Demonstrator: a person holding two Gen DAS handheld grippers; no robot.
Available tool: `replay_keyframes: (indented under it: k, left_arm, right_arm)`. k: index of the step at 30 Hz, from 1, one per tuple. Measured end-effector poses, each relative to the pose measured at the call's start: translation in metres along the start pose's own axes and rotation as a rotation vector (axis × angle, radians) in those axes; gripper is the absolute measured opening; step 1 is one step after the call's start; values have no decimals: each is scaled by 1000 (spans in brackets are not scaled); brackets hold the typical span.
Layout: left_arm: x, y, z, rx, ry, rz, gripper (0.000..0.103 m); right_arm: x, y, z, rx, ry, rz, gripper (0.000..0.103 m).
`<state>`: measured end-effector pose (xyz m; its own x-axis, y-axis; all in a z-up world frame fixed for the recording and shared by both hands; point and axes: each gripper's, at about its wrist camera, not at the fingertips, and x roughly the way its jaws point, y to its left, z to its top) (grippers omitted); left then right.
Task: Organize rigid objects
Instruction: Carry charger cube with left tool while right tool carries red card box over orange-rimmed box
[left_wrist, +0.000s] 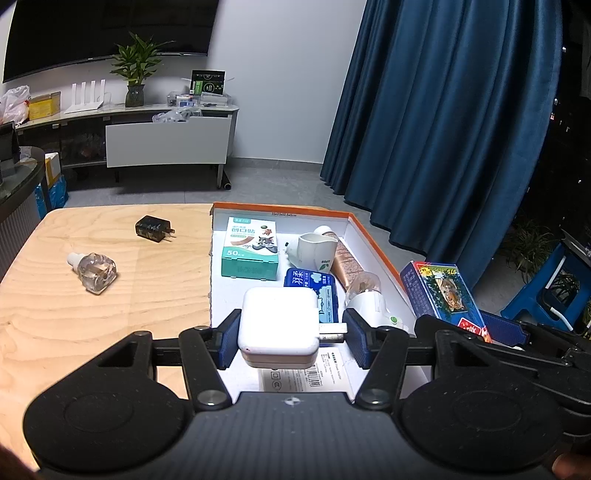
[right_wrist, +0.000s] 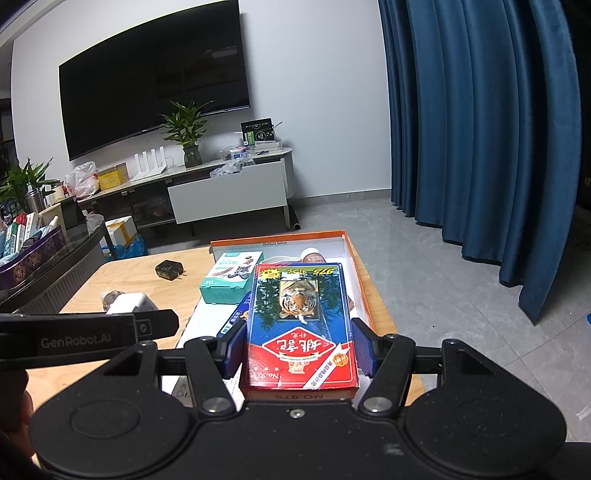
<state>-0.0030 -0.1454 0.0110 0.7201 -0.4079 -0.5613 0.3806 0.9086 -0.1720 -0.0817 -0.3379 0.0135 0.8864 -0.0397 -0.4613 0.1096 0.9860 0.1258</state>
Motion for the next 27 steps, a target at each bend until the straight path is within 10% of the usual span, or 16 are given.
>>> replay_keyframes:
  k: [27]
  left_arm:
    - [12,0,-7,-2,37,3,59]
  right_arm:
    - [15,-2,-6,10,39,7,71]
